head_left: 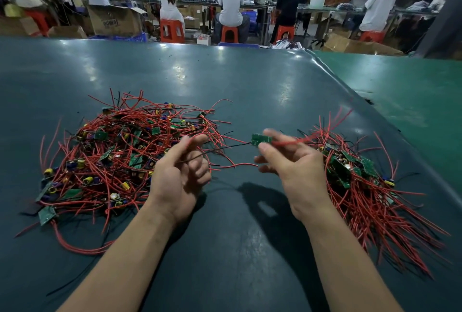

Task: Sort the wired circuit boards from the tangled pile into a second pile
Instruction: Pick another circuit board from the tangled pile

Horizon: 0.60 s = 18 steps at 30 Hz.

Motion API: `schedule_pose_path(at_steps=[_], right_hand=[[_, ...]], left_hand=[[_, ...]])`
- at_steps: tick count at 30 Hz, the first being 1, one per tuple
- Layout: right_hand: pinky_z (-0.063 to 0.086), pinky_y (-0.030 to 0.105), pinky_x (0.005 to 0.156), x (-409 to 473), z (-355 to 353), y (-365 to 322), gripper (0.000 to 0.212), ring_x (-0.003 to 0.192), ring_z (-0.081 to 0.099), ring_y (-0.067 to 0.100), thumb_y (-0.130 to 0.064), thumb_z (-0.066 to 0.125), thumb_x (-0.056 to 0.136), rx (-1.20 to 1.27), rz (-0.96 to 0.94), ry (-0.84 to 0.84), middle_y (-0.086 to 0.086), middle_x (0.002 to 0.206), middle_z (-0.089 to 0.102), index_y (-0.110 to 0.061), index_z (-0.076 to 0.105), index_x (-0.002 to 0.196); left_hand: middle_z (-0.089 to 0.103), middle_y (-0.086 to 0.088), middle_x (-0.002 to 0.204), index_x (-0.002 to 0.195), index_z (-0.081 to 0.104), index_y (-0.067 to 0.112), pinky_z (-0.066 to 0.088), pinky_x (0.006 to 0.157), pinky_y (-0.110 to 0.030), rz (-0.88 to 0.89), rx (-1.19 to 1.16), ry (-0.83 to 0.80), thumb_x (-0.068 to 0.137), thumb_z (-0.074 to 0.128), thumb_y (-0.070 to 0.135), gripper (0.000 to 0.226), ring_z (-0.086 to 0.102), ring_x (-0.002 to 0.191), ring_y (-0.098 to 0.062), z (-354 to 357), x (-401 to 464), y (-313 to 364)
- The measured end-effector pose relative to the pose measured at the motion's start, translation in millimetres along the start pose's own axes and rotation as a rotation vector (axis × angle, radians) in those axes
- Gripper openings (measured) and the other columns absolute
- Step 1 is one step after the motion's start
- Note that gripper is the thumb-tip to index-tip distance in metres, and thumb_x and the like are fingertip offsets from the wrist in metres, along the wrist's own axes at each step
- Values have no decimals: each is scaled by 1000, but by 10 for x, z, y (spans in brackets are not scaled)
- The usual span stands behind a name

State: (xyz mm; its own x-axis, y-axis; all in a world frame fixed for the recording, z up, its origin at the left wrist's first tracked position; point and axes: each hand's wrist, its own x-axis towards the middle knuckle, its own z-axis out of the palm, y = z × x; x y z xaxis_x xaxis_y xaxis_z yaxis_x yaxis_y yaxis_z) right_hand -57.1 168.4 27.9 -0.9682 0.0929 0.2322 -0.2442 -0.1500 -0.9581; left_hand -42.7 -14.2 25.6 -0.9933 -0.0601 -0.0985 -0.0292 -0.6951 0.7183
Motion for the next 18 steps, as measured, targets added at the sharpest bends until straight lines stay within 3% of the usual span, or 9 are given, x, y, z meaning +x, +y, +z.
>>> schedule_pose_path(at_steps=[3,5,8,11,13,15,18], right_hand=[[51,24,51,-32,43,8,9,58,67,18,-5,72,86,-95,42,-8,6,69,72,-11,71,93],[52,24,49,-22,57,-16,6,53,63,16,-4,70,88,-42,36,107,5,64,70,-7,68,93],[53,23,49,-13,51,-87,10,53,64,16,-3,66,91,247,-3,409,6,65,70,-4,60,99],[52,21,49,-48,44,-120,20,60,70,17,-13,67,92,551,20,618,7,80,74,-3,56,105],[52,19,50,-60,49,-126,20,65,72,18,-12,70,90,646,64,688,7,90,73,-4,57,103],[50,17,47,-63,58,-124,12,61,71,16,-8,67,91,676,130,706,7,92,73,-6,58,98],[46,16,42,-77,67,-136,6,49,64,9,-15,61,96,646,223,649,3,76,74,-11,59,91]], left_hand=[[36,3,53,88,68,10,25,41,-21,43,-81,10,99,38,50,52,29,46,-11,-22,0,32],[38,2,56,96,66,9,26,41,-22,73,-97,37,98,36,55,55,30,46,-12,-38,-1,38],[41,3,57,102,63,10,25,42,-23,114,-56,91,98,38,52,49,30,46,-12,-50,-6,21],[44,3,56,100,62,10,25,44,-23,175,71,143,100,40,44,41,32,45,-11,-38,1,-5],[48,4,54,91,64,9,29,44,-22,355,362,186,103,45,30,31,38,44,-8,-37,-14,-34],[54,9,58,84,67,10,37,49,-21,664,870,193,99,55,21,22,46,50,-7,-69,-46,-92],[63,7,79,86,70,14,45,72,-37,969,1481,205,88,61,25,14,56,79,-23,-101,-96,-167]])
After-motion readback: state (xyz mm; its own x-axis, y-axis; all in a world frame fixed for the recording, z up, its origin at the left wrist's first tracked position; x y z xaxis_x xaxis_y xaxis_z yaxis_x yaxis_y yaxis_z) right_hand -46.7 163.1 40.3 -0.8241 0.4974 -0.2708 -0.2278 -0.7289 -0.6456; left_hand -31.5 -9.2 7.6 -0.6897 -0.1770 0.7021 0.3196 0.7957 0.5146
